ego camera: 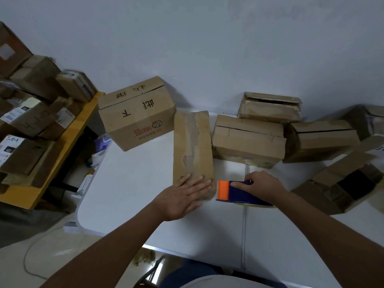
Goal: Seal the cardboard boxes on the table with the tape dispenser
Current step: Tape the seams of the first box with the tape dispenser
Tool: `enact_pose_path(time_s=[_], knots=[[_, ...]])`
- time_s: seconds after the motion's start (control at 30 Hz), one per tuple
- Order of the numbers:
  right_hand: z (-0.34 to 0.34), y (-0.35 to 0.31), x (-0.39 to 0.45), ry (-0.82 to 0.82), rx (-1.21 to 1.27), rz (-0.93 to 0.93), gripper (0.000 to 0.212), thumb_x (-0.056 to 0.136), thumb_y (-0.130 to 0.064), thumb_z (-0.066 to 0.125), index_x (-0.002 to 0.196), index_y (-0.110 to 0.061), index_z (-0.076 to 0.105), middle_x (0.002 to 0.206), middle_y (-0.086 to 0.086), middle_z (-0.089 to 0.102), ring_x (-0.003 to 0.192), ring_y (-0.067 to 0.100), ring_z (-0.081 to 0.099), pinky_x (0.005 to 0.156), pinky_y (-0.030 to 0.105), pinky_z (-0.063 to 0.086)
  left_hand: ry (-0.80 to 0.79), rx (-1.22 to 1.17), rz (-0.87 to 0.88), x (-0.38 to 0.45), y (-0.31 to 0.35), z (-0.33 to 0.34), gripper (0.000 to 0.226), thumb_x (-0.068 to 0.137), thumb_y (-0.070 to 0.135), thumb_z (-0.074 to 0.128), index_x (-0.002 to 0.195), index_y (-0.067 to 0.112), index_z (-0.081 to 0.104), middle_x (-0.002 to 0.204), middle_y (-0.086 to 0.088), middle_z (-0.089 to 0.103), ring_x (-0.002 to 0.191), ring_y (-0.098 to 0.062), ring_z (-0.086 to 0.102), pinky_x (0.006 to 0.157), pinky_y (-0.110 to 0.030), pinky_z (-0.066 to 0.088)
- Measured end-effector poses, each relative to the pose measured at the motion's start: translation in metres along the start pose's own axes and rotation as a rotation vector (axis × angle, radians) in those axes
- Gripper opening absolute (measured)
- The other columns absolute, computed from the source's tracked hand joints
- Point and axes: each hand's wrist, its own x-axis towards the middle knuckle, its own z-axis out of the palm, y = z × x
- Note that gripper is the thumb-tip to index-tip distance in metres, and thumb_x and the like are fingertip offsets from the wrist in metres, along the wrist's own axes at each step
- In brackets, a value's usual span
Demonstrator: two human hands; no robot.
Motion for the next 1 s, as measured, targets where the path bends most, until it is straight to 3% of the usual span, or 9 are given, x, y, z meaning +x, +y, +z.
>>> enact_pose_path(time_s=[0.1,0.17,0.23,0.27,0.33,0.4,0.43,0.63,1.0], knots=[[-0.005,0.002,-0.002,0.0,0.043,-0.009,0.087,0.061,-0.096,0.024,0.091,-0.027,0.067,0.08,-0.009,0.062,0.072,0.005,0.058,0.07,0.027,0.053,-0.053,-0.036,-0.008,-0.004,-0.012,0.007,0.057,0.106,0.05,0.013,0.157,0.03,-0.002,0.164,0.014,-0.006,0.15,-0.006,-0.014,0.124,-0.04,-0.007],[-0.006,0.001,-0.004,-0.018,0.055,-0.026,0.089,0.058,-0.096,0.022,0.09,-0.026,0.067,0.079,-0.008,0.063,0.072,0.006,0.059,0.07,0.028,0.053,0.013,-0.049,0.034,-0.003,-0.016,-0.001,0.055,0.106,0.049,0.021,0.157,0.028,0.02,0.164,0.011,0.017,0.152,-0.009,0.008,0.125,-0.037,0.005],[-0.006,0.0,-0.006,-0.018,0.057,-0.022,0.086,0.061,-0.094,0.024,0.09,-0.025,0.067,0.079,-0.006,0.062,0.072,0.007,0.059,0.066,0.026,0.05,0.147,-0.038,0.091,0.014,-0.012,-0.012,0.047,0.106,0.044,0.03,0.144,0.023,0.047,0.15,0.005,0.046,0.139,-0.014,0.039,0.117,-0.034,0.028],[-0.005,0.0,-0.007,-0.016,0.058,-0.017,0.085,0.062,-0.093,0.025,0.09,-0.024,0.067,0.078,-0.006,0.062,0.072,0.008,0.059,0.064,0.025,0.048,0.18,-0.051,0.09,0.025,-0.007,-0.016,0.046,0.106,0.044,0.032,0.142,0.021,0.05,0.147,0.003,0.049,0.135,-0.015,0.043,0.115,-0.033,0.029],[-0.004,0.001,-0.008,-0.019,0.051,-0.006,0.083,0.064,-0.092,0.027,0.091,-0.024,0.066,0.077,-0.007,0.06,0.071,0.007,0.058,0.06,0.023,0.043,0.113,-0.086,0.017,0.047,0.004,-0.016,0.054,0.106,0.046,0.026,0.153,0.02,0.031,0.16,0.002,0.029,0.149,-0.014,0.02,0.123,-0.036,0.012],[-0.003,0.003,-0.008,-0.018,0.041,0.004,0.079,0.067,-0.091,0.03,0.092,-0.025,0.065,0.077,-0.009,0.058,0.07,0.005,0.057,0.059,0.022,0.041,0.038,-0.012,-0.071,0.056,0.005,-0.005,0.061,0.106,0.05,0.016,0.159,0.022,0.005,0.166,0.005,0.002,0.151,-0.008,-0.011,0.123,-0.038,-0.005],[-0.004,0.004,-0.009,-0.015,0.044,0.002,0.081,0.065,-0.092,0.029,0.093,-0.025,0.065,0.078,-0.009,0.059,0.07,0.005,0.057,0.061,0.022,0.043,0.02,0.034,-0.088,0.056,0.002,0.0,0.062,0.105,0.052,0.013,0.158,0.023,-0.002,0.165,0.007,-0.005,0.149,-0.007,-0.018,0.123,-0.04,-0.009],[-0.018,0.007,-0.017,-0.003,0.068,-0.05,0.096,0.053,-0.096,0.016,0.088,-0.022,0.065,0.079,-0.004,0.062,0.07,0.009,0.059,0.073,0.03,0.054,0.003,0.01,-0.072,0.055,-0.005,0.009,0.064,0.102,0.058,0.003,0.156,0.028,-0.01,0.164,0.009,-0.01,0.148,-0.005,-0.021,0.122,-0.041,-0.011],[-0.019,0.027,-0.036,-0.04,0.051,-0.032,0.079,0.072,-0.085,0.03,0.098,-0.019,0.066,0.088,0.001,0.068,0.077,0.014,0.063,0.079,0.034,0.055,-0.002,0.004,-0.058,0.058,-0.006,0.011,0.065,0.102,0.058,0.004,0.158,0.025,-0.003,0.165,0.008,-0.007,0.149,-0.005,-0.018,0.123,-0.042,-0.005]])
